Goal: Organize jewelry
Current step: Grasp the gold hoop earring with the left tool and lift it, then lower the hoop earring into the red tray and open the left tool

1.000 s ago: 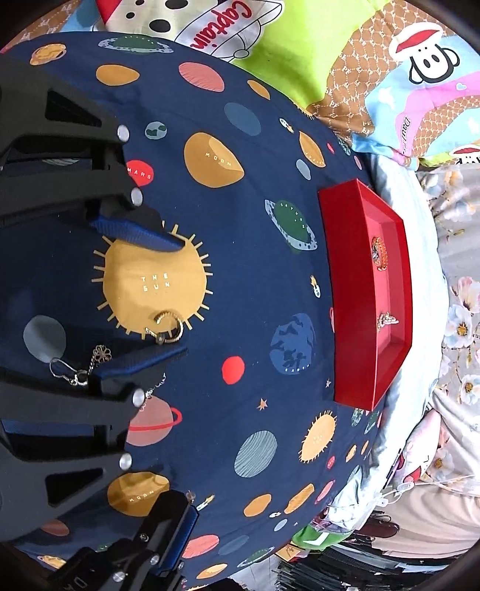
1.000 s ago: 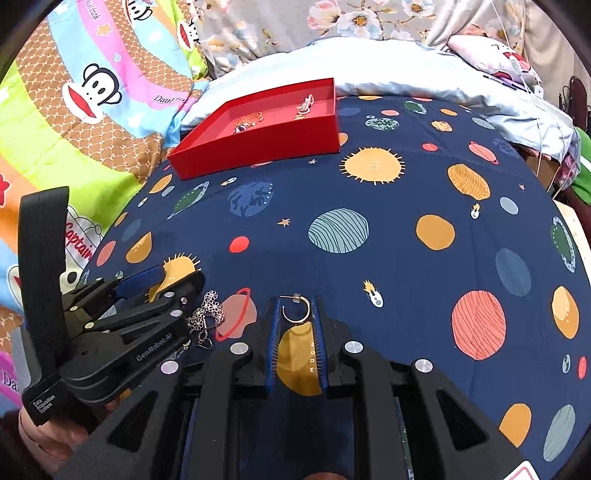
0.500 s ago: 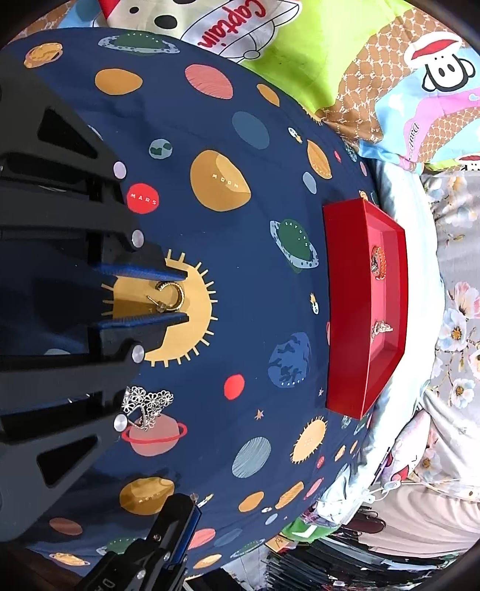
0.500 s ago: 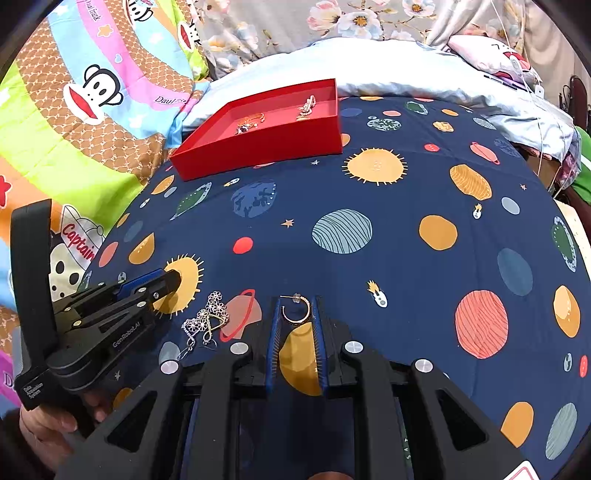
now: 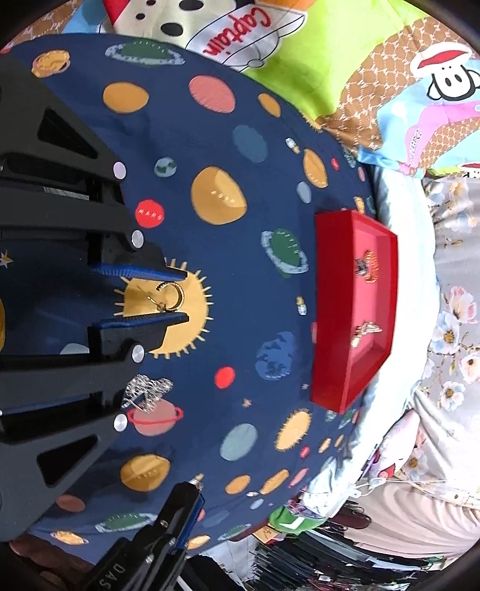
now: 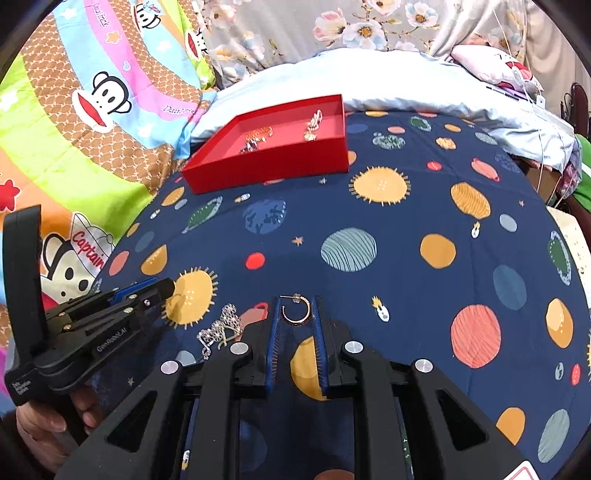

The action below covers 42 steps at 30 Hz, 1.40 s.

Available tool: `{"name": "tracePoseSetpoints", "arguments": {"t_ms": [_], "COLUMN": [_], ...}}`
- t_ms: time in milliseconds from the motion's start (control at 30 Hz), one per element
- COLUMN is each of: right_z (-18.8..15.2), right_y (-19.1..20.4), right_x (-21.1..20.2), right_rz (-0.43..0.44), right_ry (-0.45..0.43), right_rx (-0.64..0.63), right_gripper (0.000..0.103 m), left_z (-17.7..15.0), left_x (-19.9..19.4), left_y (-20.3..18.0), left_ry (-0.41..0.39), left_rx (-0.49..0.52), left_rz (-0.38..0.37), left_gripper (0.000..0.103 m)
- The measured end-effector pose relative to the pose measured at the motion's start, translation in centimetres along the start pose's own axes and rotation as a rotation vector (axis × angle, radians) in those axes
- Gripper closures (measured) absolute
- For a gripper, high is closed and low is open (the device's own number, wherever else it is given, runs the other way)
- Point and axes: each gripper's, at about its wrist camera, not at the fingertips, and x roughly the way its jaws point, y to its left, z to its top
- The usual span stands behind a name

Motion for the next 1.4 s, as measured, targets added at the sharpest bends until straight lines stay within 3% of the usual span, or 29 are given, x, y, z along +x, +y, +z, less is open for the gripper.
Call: {"name": "tracePoseSetpoints", "arguments": {"t_ms": [267, 600, 800, 1067, 1400], "right_z": [2.4, 10.1, 16.8, 23.8, 26.3], "right_y": [0.3, 0.4, -0.5, -1.9, -3.6], "right_x": [-0.9, 0.7, 5.0, 12.5, 19.1], "right_rz": [0.023, 0.036, 0.073, 0.076, 0.074], "right_ry": [-0.044, -0.119, -0.112, -0.070, 0.004], "right_rx": [-0.009, -0.064, -0.048, -0.021, 0.006], "right_gripper": [0.088, 0.088, 0.088, 0.088, 0.087], "left_z": [3.6, 12.2, 18.9, 25.4, 28.0], "left_x": [-1.9, -1.1, 2.5, 9.6, 17.0], "left_y": [-0.2, 0.1, 0.1, -0.1, -0.3], "left_ry": [-0.057, -0.146, -0.165, -0.103, -0.007], "left_rx": [-0.003, -0.002, 0.008, 0.005, -0.003], "left_rz": [-0.041, -0.096, -0.090, -0.098, -0.093], "left_gripper": [0.087, 0.087, 0.087, 0.087, 0.087]}}
